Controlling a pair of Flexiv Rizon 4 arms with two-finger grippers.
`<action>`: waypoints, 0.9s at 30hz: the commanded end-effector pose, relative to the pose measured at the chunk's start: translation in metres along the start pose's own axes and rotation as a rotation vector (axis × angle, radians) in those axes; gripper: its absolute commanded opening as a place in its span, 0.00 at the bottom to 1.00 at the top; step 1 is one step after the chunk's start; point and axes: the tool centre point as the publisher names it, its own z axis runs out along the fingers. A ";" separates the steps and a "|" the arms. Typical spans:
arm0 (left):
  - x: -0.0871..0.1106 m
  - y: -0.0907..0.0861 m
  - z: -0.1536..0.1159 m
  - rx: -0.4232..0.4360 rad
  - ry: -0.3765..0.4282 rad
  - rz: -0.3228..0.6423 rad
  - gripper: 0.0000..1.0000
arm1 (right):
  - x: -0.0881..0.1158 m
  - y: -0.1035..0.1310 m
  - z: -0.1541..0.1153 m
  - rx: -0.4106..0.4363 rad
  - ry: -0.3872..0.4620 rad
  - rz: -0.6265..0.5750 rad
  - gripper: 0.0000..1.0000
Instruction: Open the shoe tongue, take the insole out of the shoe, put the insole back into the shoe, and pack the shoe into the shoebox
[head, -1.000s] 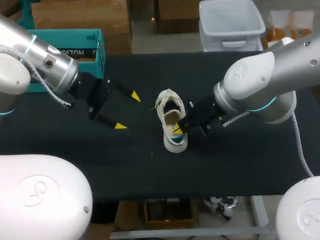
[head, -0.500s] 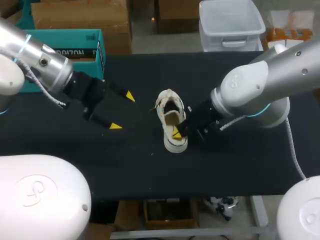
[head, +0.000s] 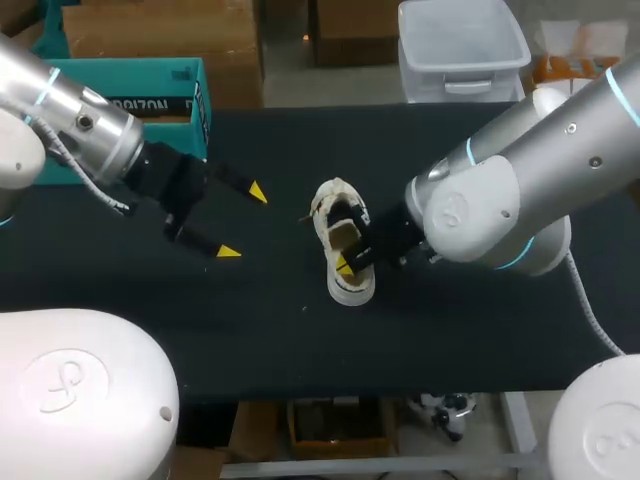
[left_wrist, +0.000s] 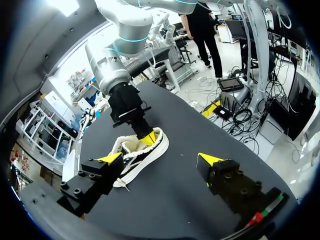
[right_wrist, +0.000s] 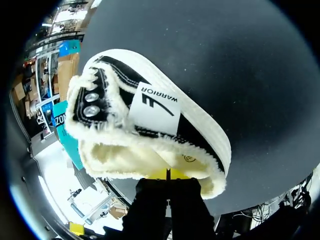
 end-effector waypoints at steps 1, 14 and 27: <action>-0.002 -0.002 0.002 0.002 0.002 0.000 1.00 | -0.003 -0.008 -0.021 -0.011 0.028 -0.025 0.00; -0.002 -0.010 0.006 -0.005 0.004 -0.007 1.00 | -0.008 0.007 -0.047 0.075 0.087 -0.140 0.00; 0.005 -0.018 -0.001 -0.045 0.033 -0.102 1.00 | 0.000 0.017 -0.065 0.123 0.013 -0.377 0.00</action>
